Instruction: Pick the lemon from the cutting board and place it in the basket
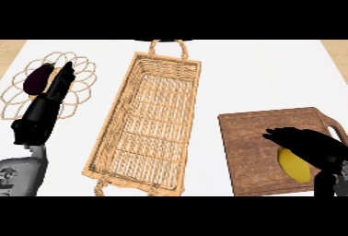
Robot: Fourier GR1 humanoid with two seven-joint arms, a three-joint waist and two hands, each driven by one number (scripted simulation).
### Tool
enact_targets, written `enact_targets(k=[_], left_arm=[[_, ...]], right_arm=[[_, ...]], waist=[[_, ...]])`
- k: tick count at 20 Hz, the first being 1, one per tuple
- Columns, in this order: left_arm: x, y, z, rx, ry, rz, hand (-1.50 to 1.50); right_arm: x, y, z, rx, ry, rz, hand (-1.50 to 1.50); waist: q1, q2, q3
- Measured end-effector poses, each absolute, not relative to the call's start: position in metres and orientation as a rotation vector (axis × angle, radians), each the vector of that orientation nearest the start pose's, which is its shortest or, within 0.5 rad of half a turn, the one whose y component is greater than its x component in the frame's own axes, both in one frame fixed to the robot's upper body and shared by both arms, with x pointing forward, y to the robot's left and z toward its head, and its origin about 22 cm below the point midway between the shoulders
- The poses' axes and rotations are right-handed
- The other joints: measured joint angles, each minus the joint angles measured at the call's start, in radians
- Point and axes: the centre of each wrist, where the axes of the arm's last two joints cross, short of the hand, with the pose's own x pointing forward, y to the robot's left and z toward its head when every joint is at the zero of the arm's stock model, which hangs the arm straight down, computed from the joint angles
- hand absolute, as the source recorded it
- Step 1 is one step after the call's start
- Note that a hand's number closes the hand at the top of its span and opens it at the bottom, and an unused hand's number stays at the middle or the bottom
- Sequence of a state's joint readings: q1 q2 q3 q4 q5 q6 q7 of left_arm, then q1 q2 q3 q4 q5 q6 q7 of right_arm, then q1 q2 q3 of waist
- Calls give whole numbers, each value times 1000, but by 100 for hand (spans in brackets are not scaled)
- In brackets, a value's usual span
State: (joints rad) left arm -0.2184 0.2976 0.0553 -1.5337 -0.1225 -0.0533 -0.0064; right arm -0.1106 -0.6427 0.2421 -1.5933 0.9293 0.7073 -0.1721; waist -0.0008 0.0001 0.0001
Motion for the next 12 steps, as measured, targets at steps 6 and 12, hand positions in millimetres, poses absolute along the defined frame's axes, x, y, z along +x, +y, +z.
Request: enact_targets(k=[6, 12], left_arm=[[289, 294, 71, 296, -1720, -377, 0], [283, 299, 75, 295, -1720, -380, 0]], right_arm=[[259, -311, 51, -451, -861, 1773, 150], [264, -312, 43, -463, -918, 1748, 150]], waist=[[2, -1, -1], [4, -8, -8]])
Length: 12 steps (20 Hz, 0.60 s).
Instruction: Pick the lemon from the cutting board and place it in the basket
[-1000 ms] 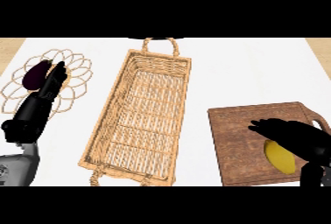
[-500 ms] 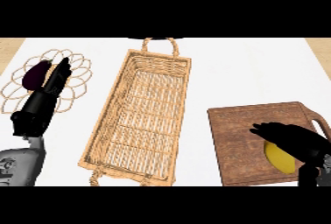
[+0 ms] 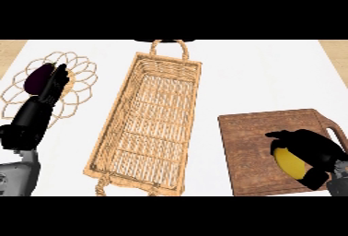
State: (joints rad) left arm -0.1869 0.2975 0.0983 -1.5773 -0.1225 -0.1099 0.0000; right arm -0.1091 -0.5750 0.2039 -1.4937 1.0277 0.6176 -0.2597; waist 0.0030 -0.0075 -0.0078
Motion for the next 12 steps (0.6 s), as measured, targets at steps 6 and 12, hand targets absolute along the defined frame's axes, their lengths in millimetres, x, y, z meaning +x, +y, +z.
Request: enact_targets(k=[6, 12], left_arm=[[287, 289, 68, 294, -1722, -374, 0], [284, 291, 75, 297, -1722, -373, 0]], right_arm=[[264, -313, 39, -502, -980, 1794, 150], [270, -303, 34, -610, -1044, 1712, 150]], waist=[[-2, -2, -3], [-2, -3, -3]])
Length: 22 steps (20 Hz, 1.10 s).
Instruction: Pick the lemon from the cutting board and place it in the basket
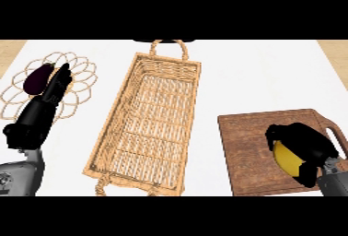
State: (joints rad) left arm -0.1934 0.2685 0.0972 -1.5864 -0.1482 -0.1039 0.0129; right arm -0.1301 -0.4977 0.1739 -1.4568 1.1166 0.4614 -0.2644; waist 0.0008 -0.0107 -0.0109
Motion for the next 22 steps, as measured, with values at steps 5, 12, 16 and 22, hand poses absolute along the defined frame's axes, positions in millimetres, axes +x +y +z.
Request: enact_targets(k=[5, 12, 16, 22], left_arm=[[284, 292, 77, 309, -1717, -366, 0], [280, 297, 69, 310, -1711, -361, 0], [281, 297, 69, 313, -1708, -362, 0], [286, 293, 68, 303, -1713, -368, 0]], right_arm=[[271, -311, 36, -860, -964, 1412, 150], [275, -296, 76, -1078, -1174, 1016, 150], [277, -282, 119, -1010, -1455, 780, 150], [268, -245, 195, -865, -1752, 605, 150]], waist=[[-14, 2, 2], [-17, 3, 8], [-23, 1, 10], [-15, 2, 10]])
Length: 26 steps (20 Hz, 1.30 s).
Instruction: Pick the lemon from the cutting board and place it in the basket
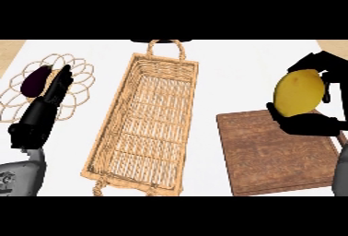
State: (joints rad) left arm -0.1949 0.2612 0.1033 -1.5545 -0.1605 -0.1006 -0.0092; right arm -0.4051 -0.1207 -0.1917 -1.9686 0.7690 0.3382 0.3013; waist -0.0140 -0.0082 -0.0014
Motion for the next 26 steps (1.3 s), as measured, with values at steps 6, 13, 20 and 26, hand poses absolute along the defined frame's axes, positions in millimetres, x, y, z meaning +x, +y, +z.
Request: enact_targets(k=[6, 13, 20, 26], left_arm=[[291, 295, 71, 298, -1714, -377, 0], [292, 292, 77, 293, -1722, -382, 0], [295, 288, 76, 282, -1723, -380, 0], [293, 288, 76, 286, -1721, -388, 0]], right_arm=[[261, -198, 265, -725, -1859, 607, 150], [264, -136, 327, -602, -1845, 677, 150], [279, -77, 358, -541, -1799, 740, 150], [298, -40, 356, -513, -1691, 840, 150]], waist=[[13, 2, 0], [22, 3, 0], [28, 6, 0], [31, 6, 0]])
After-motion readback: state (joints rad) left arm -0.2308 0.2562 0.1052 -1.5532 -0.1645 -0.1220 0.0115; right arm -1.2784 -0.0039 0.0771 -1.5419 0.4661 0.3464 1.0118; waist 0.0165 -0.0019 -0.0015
